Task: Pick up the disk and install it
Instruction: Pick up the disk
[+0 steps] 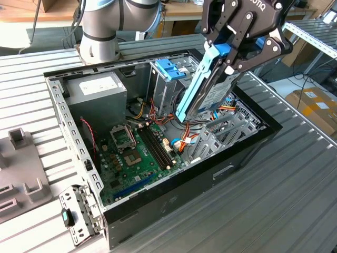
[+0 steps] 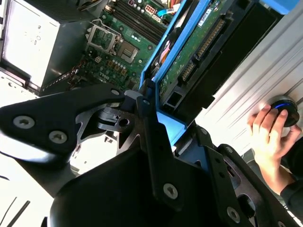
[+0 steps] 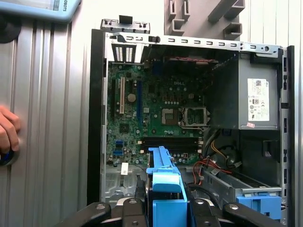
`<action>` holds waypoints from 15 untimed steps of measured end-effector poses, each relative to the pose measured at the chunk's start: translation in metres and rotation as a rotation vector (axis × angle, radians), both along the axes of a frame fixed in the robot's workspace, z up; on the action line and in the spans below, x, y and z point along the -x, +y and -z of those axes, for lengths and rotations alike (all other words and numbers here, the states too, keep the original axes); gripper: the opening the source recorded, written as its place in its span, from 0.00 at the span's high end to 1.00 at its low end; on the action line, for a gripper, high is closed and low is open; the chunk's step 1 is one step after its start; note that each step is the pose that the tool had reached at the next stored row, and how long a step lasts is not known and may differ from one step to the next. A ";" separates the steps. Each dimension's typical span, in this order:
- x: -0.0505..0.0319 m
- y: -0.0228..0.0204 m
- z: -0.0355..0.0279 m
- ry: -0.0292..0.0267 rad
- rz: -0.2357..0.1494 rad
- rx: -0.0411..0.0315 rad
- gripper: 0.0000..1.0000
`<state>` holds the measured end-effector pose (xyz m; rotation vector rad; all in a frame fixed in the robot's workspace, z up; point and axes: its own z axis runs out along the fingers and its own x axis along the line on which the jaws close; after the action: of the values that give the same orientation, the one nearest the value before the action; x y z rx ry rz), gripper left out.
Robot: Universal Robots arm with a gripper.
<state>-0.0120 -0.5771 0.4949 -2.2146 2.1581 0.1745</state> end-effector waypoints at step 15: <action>-0.0021 -0.0081 0.0037 0.0000 0.000 0.0007 0.63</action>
<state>-0.0099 -0.5853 0.4912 -2.2150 2.1585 0.1737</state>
